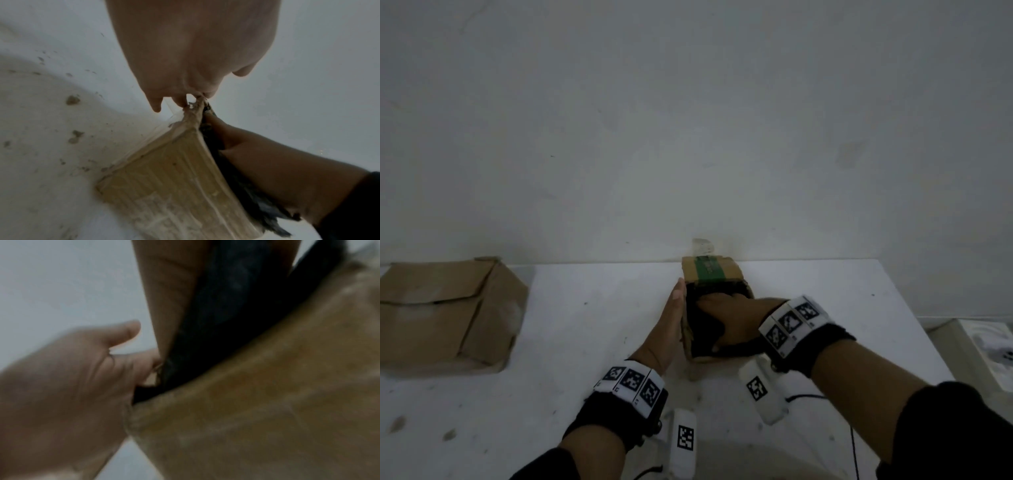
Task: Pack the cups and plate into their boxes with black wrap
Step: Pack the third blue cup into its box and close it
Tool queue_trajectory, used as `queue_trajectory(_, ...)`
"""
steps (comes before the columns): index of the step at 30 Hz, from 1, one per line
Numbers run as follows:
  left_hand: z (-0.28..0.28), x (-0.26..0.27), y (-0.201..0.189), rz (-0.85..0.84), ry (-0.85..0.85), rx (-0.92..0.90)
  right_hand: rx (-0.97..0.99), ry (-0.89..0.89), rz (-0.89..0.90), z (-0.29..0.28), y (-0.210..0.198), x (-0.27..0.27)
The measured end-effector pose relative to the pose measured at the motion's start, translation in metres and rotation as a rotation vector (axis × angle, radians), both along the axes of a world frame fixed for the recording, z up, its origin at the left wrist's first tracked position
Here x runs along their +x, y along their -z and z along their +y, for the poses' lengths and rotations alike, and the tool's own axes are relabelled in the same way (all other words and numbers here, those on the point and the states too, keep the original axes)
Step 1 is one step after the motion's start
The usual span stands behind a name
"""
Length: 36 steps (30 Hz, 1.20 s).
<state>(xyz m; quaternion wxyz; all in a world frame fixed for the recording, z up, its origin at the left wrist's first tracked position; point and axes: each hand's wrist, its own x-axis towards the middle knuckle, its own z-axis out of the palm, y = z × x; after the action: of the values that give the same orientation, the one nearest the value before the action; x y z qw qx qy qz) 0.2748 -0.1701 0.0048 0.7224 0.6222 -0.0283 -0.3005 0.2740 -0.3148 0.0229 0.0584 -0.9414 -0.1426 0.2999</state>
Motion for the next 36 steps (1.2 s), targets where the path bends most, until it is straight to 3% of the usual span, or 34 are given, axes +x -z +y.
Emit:
queue_trajectory(2,0.001,-0.002,0.000,-0.006,0.000,0.019,-0.004,-0.073,0.013,-0.005,-0.005,0.003)
queue_trajectory(7,0.003,-0.004,-0.005,-0.018,0.034,0.068,-0.196,-0.300,-0.218,-0.004,0.008,0.001)
queue_trajectory(13,-0.001,-0.007,-0.014,-0.031,0.020,0.013,-0.147,-0.282,-0.286,-0.009,0.017,-0.008)
queue_trajectory(17,-0.002,-0.008,-0.015,-0.027,0.020,0.015,-0.077,-0.216,-0.111,-0.006,0.005,0.004)
queue_trajectory(20,-0.001,-0.008,-0.018,-0.027,0.038,0.015,-0.183,-0.258,-0.013,-0.005,-0.010,0.010)
queue_trajectory(27,0.001,-0.006,-0.010,-0.032,0.010,0.070,-0.310,-0.415,-0.270,-0.008,-0.006,-0.010)
queue_trajectory(32,-0.003,-0.010,-0.023,-0.017,0.022,0.032,-0.229,-0.348,-0.283,-0.009,0.000,-0.015)
queue_trajectory(36,-0.005,-0.013,-0.031,0.007,0.014,0.003,-0.005,-0.074,-0.335,0.001,-0.006,-0.029)
